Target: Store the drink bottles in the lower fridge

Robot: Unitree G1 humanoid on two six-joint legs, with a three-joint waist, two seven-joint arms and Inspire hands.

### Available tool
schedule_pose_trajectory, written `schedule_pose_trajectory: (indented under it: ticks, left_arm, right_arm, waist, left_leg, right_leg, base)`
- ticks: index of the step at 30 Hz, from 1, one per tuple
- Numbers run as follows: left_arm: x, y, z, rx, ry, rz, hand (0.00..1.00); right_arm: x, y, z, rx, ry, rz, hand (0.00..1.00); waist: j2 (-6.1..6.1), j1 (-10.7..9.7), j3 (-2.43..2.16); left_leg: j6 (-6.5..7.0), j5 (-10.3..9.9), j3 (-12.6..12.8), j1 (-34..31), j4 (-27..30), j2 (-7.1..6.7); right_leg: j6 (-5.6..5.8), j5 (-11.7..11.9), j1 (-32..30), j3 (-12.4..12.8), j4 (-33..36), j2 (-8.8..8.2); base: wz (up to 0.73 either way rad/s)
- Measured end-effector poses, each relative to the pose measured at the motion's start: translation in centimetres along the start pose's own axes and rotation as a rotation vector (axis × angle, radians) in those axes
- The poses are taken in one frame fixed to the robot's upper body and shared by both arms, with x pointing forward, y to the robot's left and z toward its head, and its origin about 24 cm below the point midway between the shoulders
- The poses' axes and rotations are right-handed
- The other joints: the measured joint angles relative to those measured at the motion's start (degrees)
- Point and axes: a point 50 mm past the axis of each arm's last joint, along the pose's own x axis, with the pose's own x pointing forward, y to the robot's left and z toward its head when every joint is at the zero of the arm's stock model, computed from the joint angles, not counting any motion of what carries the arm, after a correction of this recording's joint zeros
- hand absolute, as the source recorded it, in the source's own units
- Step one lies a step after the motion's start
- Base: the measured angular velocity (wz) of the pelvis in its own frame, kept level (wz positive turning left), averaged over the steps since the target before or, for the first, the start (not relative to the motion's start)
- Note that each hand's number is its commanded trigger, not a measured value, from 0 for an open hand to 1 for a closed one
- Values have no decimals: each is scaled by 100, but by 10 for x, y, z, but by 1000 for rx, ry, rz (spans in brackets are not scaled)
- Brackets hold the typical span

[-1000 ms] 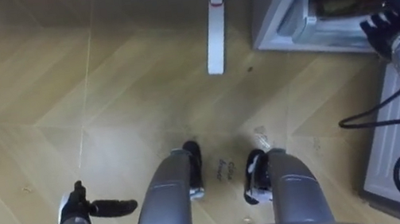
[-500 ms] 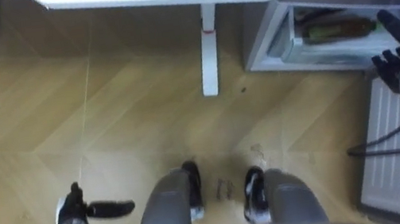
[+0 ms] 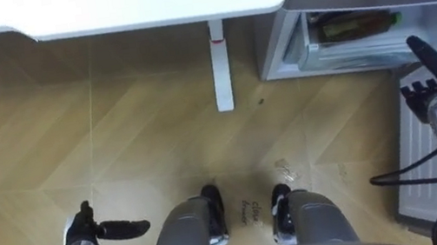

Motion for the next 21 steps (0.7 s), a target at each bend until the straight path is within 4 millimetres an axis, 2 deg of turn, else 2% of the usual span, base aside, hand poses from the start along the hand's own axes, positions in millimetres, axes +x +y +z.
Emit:
schedule_pose_trajectory:
  ticks: [2, 7, 12, 18, 21]
  left_arm:
    - [-1, -6, -1, -19, 6, -8, 0]
    - [-1, -12, 0, -19, 1, -22, 0]
    - [0, -10, 3, -23, -5, -14, 0]
    - [1, -6, 5, -15, -10, -6, 0]
    - [1, -5, 5, -8, -10, -3, 0]
  right_arm:
    - [0, -6, -7, 81, 17, -23, 0]
    - [-1, -15, -20, 145, 52, -56, 0]
    - [0, -17, -19, 180, 53, -45, 0]
    - [0, -11, -19, 176, 52, 9, 0]
    - [1, -9, -16, 171, 51, 24, 0]
  waist:
    - [9, 12, 8]
    - [11, -1, 16]
    - [-48, 11, 62]
    - [-40, 21, 77]
    - [-33, 27, 79]
  left_leg:
    - [-1, 0, -7, -9, -26, -8]
    - [-1, 0, -44, -142, -5, -31]
    - [31, -25, -41, -382, 163, -112]
    - [28, -336, -75, -1102, 963, -58]
    - [26, -440, -133, -1502, 1358, -97]
  right_leg:
    - [4, -9, -4, -3, -10, 0]
    - [12, -42, -118, -30, 30, -22]
    - [38, -168, -430, 0, 335, -124]
    - [10, -470, -1129, 32, 1121, -150]
    - [-6, -646, -1519, 17, 1582, -225]
  base:
    - [2]
    - [6]
    - [6]
    - [1]
    - [13]
